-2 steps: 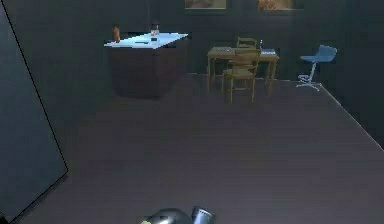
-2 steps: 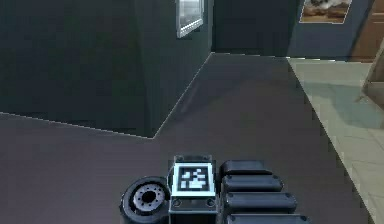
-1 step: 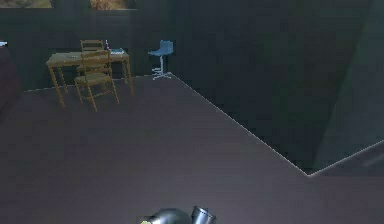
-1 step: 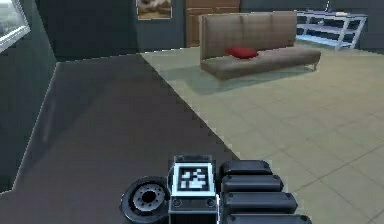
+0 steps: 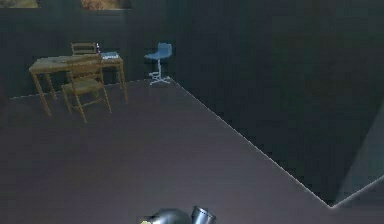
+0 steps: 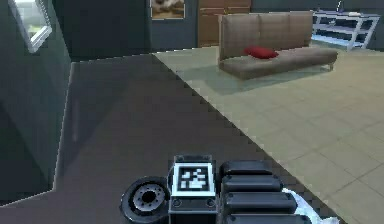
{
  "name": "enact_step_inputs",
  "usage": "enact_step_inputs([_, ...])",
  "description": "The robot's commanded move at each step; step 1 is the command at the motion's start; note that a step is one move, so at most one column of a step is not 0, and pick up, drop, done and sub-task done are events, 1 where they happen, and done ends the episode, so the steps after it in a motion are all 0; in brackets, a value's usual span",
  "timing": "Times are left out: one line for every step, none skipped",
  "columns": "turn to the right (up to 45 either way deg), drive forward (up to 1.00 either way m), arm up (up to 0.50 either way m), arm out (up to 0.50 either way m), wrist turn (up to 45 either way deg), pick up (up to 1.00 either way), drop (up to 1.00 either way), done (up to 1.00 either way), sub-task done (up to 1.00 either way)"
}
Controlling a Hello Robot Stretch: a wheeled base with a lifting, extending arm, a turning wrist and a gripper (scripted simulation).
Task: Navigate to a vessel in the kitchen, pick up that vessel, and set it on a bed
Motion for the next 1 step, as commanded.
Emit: enact_step_inputs([45.0,0.0,0.0,0.0,0.0,0.0,0.0,0.0,0.0])
